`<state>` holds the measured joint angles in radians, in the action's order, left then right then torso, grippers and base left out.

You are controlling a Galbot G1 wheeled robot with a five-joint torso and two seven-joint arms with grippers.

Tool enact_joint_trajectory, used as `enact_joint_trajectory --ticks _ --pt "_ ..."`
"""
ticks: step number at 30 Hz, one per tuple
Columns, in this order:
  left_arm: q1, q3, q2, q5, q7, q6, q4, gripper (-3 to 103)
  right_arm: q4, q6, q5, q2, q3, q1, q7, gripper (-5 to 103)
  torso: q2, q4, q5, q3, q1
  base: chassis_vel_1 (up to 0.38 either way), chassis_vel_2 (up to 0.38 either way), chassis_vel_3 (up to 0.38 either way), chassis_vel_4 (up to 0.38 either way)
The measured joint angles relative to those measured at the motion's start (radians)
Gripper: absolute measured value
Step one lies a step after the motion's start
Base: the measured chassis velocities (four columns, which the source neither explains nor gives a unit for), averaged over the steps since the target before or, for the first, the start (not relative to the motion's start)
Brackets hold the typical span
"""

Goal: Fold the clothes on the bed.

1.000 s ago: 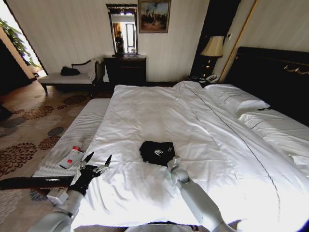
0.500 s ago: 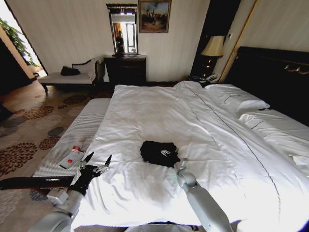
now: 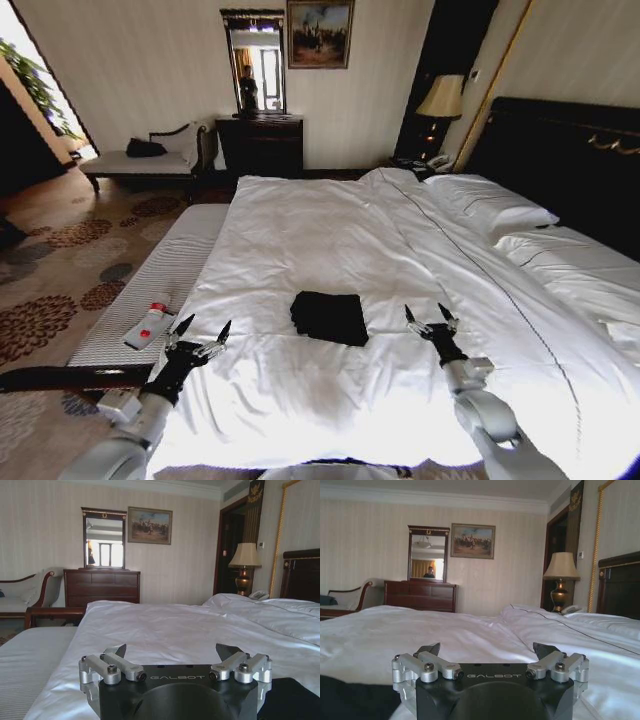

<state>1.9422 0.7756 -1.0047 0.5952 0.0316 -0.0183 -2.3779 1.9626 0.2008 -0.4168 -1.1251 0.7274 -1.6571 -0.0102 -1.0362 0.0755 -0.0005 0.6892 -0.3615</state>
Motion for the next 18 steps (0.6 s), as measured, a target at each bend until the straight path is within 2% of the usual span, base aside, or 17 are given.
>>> enact_joint_trajectory --ticks 1,4,6,11,18 --pt "0.000 0.000 0.000 0.000 0.000 0.000 0.000 100 0.000 0.000 0.000 0.000 0.000 0.000 0.000 100 0.000 0.0000 0.0000 0.000 0.000 0.000 0.000 0.000 0.000" --pt "0.000 0.000 0.000 0.000 0.000 0.000 0.000 100 0.079 0.018 0.051 -0.077 0.031 -0.089 0.007 100 0.000 0.0004 -0.0001 0.000 0.000 0.000 0.000 0.000 0.000" --pt "0.000 0.000 0.000 0.000 0.000 0.000 0.000 100 0.101 0.023 0.075 -0.103 0.033 -0.105 0.008 100 0.000 -0.0001 -0.0002 0.000 0.000 0.000 0.000 0.000 0.000" --pt "0.000 0.000 0.000 0.000 0.000 0.000 0.000 100 0.148 0.032 0.136 -0.118 0.038 -0.120 0.017 100 0.000 -0.0001 -0.0001 0.000 0.000 0.000 0.000 0.000 0.000" --pt "0.000 0.000 0.000 0.000 0.000 0.000 0.000 100 0.182 0.028 0.154 -0.102 0.036 -0.126 0.018 100 0.000 0.0000 -0.0002 0.000 0.000 0.000 0.000 0.000 0.000"
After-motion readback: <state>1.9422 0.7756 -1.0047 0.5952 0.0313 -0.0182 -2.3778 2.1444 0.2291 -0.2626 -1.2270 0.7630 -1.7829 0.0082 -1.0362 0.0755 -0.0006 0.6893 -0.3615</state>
